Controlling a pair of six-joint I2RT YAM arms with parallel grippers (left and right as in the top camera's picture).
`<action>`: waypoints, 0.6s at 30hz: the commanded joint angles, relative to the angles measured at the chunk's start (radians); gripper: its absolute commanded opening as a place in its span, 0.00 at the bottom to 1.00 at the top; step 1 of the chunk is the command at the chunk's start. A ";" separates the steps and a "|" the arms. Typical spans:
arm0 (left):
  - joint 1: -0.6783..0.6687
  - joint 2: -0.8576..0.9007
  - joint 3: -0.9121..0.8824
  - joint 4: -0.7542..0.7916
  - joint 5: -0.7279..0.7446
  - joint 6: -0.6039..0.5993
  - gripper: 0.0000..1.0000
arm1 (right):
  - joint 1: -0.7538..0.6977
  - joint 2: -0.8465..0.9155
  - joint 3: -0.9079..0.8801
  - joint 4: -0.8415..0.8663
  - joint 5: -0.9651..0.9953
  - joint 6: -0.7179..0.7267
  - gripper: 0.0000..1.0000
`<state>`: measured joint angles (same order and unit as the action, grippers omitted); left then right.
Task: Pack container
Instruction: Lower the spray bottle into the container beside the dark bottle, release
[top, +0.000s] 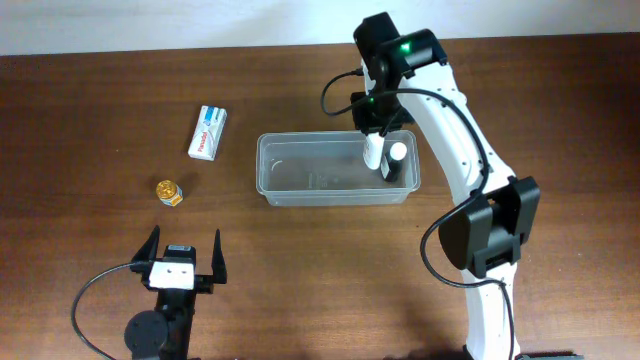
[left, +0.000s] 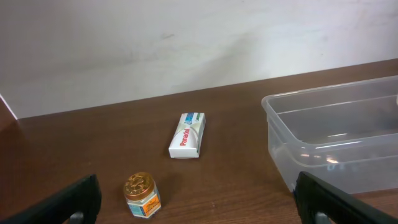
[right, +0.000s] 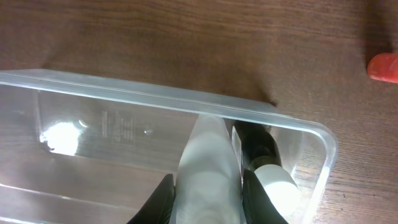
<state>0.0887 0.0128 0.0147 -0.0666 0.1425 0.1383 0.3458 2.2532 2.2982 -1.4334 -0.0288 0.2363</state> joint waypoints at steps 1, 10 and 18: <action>0.007 -0.007 -0.006 -0.001 -0.005 0.016 0.99 | 0.006 0.000 -0.025 0.021 0.023 0.013 0.18; 0.007 -0.007 -0.006 -0.001 -0.005 0.016 0.99 | 0.005 0.000 -0.066 0.048 0.023 0.013 0.18; 0.007 -0.007 -0.006 -0.001 -0.005 0.016 0.99 | 0.005 0.000 -0.132 0.095 0.023 0.013 0.18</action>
<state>0.0887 0.0128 0.0147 -0.0666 0.1421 0.1383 0.3458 2.2532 2.1872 -1.3571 -0.0231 0.2371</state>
